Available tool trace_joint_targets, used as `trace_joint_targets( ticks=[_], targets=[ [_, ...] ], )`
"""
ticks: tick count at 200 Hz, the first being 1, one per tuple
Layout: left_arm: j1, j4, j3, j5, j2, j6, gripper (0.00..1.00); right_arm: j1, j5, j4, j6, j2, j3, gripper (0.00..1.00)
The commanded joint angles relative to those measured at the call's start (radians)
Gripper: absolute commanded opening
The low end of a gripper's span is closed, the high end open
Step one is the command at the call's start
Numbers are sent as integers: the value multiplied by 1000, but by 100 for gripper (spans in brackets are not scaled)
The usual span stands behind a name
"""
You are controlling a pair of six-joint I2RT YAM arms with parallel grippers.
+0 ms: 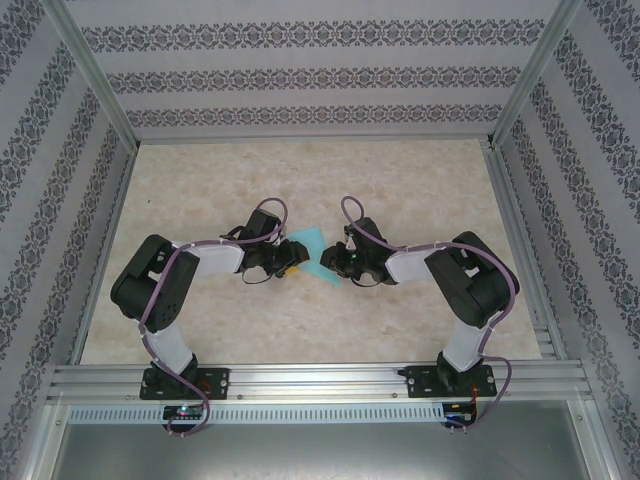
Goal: Fold a paper plane with a square sheet of paper (pick it up from the middle)
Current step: Fold the wing for the fifth time at the center of the table.
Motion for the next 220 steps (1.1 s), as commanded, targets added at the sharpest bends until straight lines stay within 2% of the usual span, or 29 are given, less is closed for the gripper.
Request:
trace_joint_targets(
  ticks=[1, 77, 106, 131, 145, 169, 184, 220],
  targets=[
    [-10, 43, 23, 10, 1, -9, 46, -17, 72, -97, -10, 56, -45, 22],
    [-9, 179, -28, 20, -27, -40, 44, -34, 46, -61, -9, 46, -62, 21],
    [-8, 162, -26, 16, -30, -21, 43, -35, 41, -63, -17, 44, -63, 21],
    [-8, 146, -16, 23, -10, -20, 38, -37, 40, -64, -31, 47, -60, 21],
    [-8, 137, -11, 29, 1, -18, 30, -37, 39, -63, -51, 43, -55, 22],
    [-9, 97, 3, 31, 11, -8, 14, -36, 45, -66, -117, 4, -39, 28],
    [-10, 75, 8, 25, 10, -7, 5, -38, 64, -82, -171, -45, -27, 34],
    [-16, 14, 31, 3, -11, -11, 1, -31, 143, -130, -327, -191, -26, 52]
  ],
)
